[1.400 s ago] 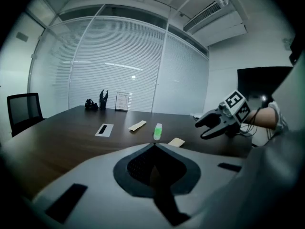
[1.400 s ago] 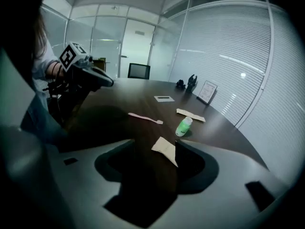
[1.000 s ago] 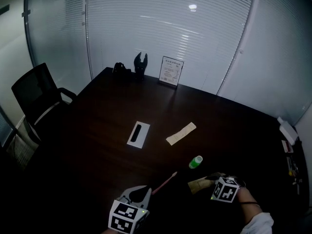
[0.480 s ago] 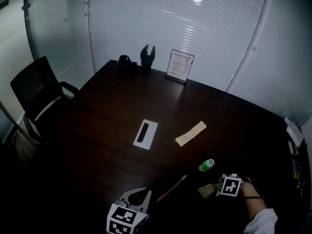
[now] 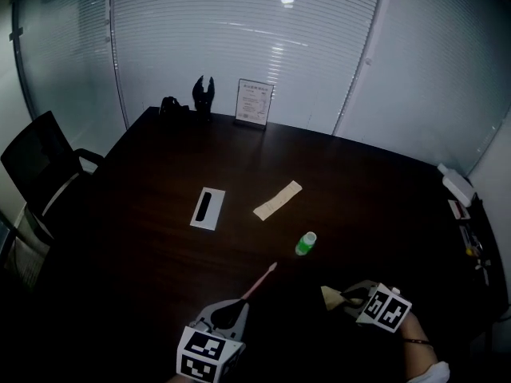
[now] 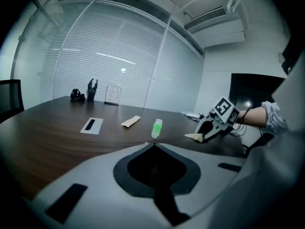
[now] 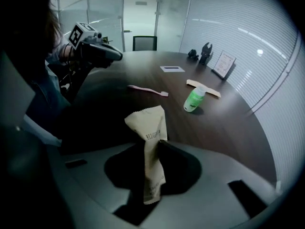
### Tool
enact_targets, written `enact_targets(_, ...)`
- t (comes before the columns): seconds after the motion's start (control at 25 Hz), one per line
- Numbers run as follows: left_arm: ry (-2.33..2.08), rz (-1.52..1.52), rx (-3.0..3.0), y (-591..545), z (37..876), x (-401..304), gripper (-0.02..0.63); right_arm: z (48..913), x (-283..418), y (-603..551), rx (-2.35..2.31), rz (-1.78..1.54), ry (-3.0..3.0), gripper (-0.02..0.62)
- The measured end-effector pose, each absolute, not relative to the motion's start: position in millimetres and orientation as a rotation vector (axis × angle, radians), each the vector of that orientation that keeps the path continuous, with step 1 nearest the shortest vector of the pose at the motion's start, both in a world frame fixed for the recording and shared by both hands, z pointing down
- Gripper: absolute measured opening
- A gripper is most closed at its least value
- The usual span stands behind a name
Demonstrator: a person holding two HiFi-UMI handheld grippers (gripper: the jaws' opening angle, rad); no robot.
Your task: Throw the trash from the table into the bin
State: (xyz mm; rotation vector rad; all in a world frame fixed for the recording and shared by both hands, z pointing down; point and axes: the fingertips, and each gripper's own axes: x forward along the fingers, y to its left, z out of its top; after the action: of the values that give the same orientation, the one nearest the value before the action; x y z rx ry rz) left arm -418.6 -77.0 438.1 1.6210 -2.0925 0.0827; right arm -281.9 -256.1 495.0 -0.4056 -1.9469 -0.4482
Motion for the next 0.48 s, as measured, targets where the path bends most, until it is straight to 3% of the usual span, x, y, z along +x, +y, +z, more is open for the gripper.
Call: enact_targets(0.48,-1.884,0.209,1.951,-134.1,428.3,-91.4,-0.002,426.1,82.6,-224.6,0.015,-0.34,-2.224,0.081)
